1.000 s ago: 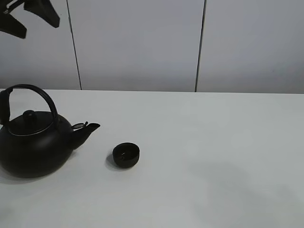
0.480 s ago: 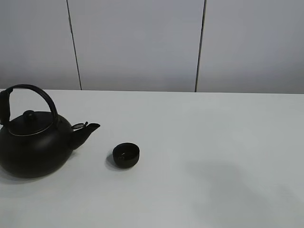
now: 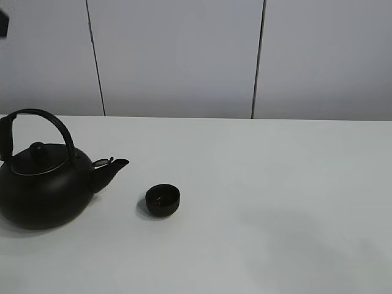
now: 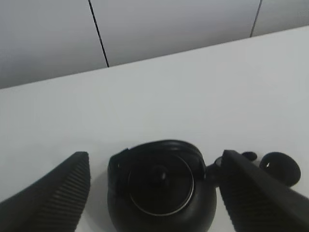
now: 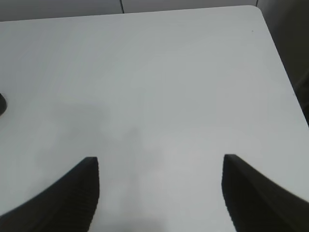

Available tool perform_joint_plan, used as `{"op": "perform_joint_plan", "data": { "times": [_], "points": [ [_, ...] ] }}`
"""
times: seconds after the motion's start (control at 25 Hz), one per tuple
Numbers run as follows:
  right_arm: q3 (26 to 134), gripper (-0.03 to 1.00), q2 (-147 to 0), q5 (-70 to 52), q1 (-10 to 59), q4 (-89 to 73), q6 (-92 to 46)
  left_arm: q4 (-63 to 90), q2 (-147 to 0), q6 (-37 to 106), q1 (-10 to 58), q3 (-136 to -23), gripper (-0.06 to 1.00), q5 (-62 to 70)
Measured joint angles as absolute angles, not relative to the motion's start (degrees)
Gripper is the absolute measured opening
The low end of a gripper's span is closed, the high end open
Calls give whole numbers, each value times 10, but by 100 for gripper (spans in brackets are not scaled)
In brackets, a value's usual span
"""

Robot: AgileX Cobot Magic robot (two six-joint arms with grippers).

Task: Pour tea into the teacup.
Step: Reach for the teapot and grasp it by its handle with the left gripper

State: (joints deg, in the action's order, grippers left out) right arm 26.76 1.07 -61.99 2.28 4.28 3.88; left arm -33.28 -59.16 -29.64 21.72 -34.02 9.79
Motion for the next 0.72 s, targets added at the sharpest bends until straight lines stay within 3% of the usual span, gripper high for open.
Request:
{"op": "perform_joint_plan", "data": {
  "times": [0.16,0.52,0.72],
  "points": [
    [268,49,11,-620,23,43,39,-333,-592,-292,171,-263,54,-24],
    [268,49,11,-620,23,43,39,-360,-605,-183,-22,-162,54,-265],
    [268,49,11,-620,23,43,39,-371,-705,-132,-54,-160,54,-371]
  ]
}}
